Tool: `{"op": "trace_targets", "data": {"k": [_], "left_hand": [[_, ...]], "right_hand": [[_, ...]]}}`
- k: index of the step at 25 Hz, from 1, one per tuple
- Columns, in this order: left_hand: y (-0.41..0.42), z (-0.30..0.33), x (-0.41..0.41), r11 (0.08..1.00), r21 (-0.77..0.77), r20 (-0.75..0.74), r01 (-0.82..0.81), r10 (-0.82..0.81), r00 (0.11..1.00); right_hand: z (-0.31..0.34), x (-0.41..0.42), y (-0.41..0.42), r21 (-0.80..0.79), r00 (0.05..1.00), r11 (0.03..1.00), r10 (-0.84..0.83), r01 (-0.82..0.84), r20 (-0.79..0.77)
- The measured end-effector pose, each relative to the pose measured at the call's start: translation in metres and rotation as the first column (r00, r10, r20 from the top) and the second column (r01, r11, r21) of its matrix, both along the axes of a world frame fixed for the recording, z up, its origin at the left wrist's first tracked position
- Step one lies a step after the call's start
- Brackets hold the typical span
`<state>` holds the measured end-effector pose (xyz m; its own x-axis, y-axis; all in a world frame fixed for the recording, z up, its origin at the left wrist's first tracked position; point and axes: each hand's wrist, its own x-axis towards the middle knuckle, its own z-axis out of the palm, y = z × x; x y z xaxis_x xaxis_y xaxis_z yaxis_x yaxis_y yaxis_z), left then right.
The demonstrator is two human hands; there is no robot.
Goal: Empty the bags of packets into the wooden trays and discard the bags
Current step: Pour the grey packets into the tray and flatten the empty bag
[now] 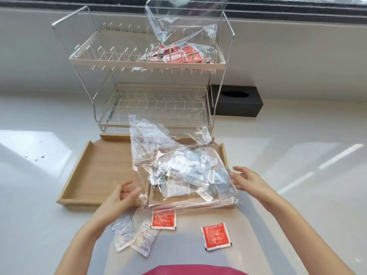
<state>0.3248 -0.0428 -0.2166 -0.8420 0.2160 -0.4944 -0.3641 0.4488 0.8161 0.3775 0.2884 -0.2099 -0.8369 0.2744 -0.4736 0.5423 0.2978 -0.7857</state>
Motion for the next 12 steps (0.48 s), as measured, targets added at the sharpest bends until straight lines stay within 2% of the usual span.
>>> {"op": "trace_targets", "data": {"k": [2, 4, 8, 12], "left_hand": [[0.01, -0.003, -0.015, 0.983, 0.014, -0.032, -0.181, 0.182, 0.983], [0.02, -0.004, -0.029, 0.962, 0.014, -0.039, -0.274, 0.274, 0.961], [0.033, -0.004, -0.045, 0.948, 0.066, 0.014, -0.312, 0.312, 0.95], [0.03, -0.005, -0.046, 0.925, 0.139, -0.005, -0.353, 0.358, 0.934]], "right_hand": [[0.002, -0.019, 0.002, 0.025, 0.999, 0.999, -0.023, 0.024, -0.03], [0.004, -0.041, 0.0, 0.033, 0.998, 0.999, -0.027, 0.029, -0.05], [-0.001, -0.071, -0.004, 0.065, 0.999, 0.997, -0.036, 0.037, -0.022], [-0.003, -0.072, -0.006, -0.064, 0.985, 0.988, -0.147, 0.142, -0.088]]}}
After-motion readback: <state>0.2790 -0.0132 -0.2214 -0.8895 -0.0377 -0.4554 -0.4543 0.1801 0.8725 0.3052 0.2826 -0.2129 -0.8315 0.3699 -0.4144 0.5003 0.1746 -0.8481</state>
